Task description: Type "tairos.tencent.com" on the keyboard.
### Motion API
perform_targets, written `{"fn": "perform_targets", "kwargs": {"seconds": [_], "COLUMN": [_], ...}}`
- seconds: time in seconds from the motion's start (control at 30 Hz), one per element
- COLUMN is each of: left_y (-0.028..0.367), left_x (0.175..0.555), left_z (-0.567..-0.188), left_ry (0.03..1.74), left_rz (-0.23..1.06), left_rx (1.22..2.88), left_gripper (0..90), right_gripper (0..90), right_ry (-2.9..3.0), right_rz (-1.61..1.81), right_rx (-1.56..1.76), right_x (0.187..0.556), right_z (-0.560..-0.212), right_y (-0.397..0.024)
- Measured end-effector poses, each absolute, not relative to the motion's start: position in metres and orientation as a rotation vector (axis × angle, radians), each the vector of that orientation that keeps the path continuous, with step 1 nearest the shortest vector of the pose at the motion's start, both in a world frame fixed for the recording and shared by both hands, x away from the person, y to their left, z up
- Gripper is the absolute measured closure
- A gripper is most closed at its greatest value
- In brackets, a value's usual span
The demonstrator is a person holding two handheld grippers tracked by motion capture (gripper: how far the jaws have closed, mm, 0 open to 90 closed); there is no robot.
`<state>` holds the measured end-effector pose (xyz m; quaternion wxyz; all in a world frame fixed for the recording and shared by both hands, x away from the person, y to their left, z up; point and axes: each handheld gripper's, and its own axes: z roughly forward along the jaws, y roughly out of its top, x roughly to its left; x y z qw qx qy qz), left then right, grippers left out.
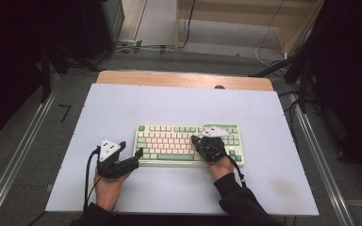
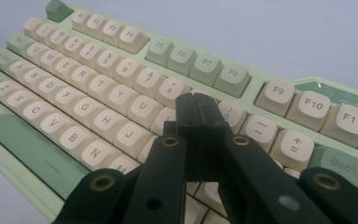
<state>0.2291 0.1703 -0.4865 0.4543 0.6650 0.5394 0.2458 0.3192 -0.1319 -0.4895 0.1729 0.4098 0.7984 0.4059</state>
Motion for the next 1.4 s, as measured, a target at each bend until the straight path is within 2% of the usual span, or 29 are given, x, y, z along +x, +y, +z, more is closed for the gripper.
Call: {"fn": "perform_targets", "kwargs": {"seconds": [0.47, 0.57, 0.7, 0.77, 0.87, 1.4], "left_y": [0.167, 0.166, 0.163, 0.161, 0.158, 0.148], "left_x": [0.233, 0.234, 0.236, 0.238, 0.240, 0.247], "left_z": [-0.486, -0.486, -0.486, -0.486, -0.486, -0.487], "left_ry": [1.323, 1.317, 1.308, 1.303, 1.294, 1.259], "left_rz": [0.599, 0.595, 0.591, 0.586, 0.580, 0.558], "left_rx": [1.648, 1.649, 1.655, 1.657, 1.668, 1.688], "left_gripper": [30.1, 30.1, 30.1, 30.1, 30.1, 30.1], "right_gripper": [85.4, 78.9, 78.0, 79.8, 87.6, 87.8], "right_ry": [2.245, 2.246, 2.245, 2.244, 2.238, 2.329], "right_rz": [1.219, 1.229, 1.241, 1.243, 1.252, 1.219], "right_rx": [1.148, 1.150, 1.143, 1.139, 1.133, 1.066], "right_x": [0.309, 0.307, 0.305, 0.303, 0.300, 0.287], "right_z": [-0.480, -0.480, -0.480, -0.479, -0.479, -0.490], "right_y": [-0.134, -0.135, -0.137, -0.138, -0.140, -0.127]}}
